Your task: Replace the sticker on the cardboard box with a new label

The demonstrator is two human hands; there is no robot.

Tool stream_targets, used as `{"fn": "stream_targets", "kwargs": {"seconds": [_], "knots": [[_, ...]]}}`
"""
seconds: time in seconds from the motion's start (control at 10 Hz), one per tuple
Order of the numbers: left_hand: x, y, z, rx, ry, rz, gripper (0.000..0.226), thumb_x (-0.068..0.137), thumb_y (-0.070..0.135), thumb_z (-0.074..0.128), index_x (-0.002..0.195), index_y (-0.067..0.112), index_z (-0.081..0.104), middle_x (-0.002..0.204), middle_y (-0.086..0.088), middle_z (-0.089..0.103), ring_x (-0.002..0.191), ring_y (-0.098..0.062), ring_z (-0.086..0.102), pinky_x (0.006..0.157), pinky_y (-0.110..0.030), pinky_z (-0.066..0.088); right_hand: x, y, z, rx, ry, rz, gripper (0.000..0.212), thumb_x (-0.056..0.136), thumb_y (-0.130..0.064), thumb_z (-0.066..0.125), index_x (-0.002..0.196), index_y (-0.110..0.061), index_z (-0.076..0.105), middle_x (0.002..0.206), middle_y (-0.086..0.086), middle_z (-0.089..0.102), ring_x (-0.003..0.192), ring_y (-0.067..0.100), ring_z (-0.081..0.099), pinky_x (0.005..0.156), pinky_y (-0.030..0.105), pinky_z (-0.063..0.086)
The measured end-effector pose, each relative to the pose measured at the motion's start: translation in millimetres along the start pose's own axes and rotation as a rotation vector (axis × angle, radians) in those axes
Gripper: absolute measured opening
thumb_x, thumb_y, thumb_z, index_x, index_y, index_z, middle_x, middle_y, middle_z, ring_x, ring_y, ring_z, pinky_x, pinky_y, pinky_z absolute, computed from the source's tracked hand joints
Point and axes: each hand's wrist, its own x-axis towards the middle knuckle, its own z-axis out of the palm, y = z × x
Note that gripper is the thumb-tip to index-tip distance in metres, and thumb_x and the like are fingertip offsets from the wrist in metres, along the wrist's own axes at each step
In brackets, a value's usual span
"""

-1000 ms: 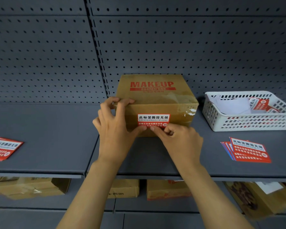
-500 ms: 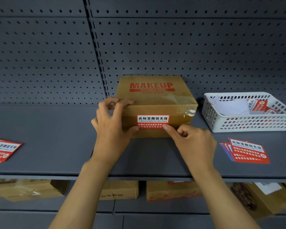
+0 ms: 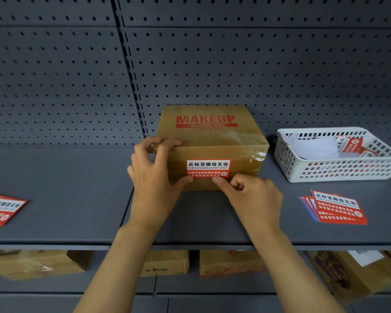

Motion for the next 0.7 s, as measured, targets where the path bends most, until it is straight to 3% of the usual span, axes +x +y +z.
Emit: {"fn": "stream_targets", "kwargs": {"seconds": [0.3,0.5,0.6,0.7], "knots": [[0,-7,-5,-0.018,-0.043,0.034,0.083,0.063,0.018,0.091,0.132,0.033,0.048,0.140,-0.005,0.032,0.128,-0.026,0.040,0.102,-0.035,0.026,-1,12,-7,-0.009,0.005,0.057,0.059,0.077,-0.069,0.069,0.050,-0.019,0.055,0.044,-0.002,0.056,0.048,0.023,0.057,0.048,0.025,0.036],[-7,-4,-18,-0.187,-0.019,0.024,0.071,0.077,0.010,0.080,0.137,0.031,0.046,0.145,-0.002,0.033,0.130,-0.008,0.035,0.110,-0.045,0.040,-9,15,-19,-0.025,0.026,0.040,0.060,0.079,-0.066,0.069,0.049,-0.017,0.053,0.041,-0.002,0.051,0.044,0.022,0.053,0.045,0.027,0.038],[-17,7,-27,-0.319,0.069,-0.028,0.060,0.084,0.008,0.073,0.135,0.027,0.049,0.139,0.002,0.039,0.134,-0.011,0.040,0.113,-0.028,0.037,-15,20,-40,-0.002,0.048,0.041,0.061,0.081,-0.062,0.070,0.047,-0.014,0.051,0.039,-0.001,0.044,0.040,0.023,0.046,0.041,0.032,0.040],[-24,22,-36,-0.407,0.104,-0.183,0.046,0.089,0.015,0.068,0.128,0.032,0.051,0.122,0.009,0.048,0.123,-0.013,0.048,0.101,-0.018,0.040,-18,33,-66,0.020,0.065,0.042,0.062,0.084,-0.062,0.063,0.048,-0.013,0.054,0.039,0.002,0.050,0.040,0.025,0.050,0.043,0.037,0.046]]}}
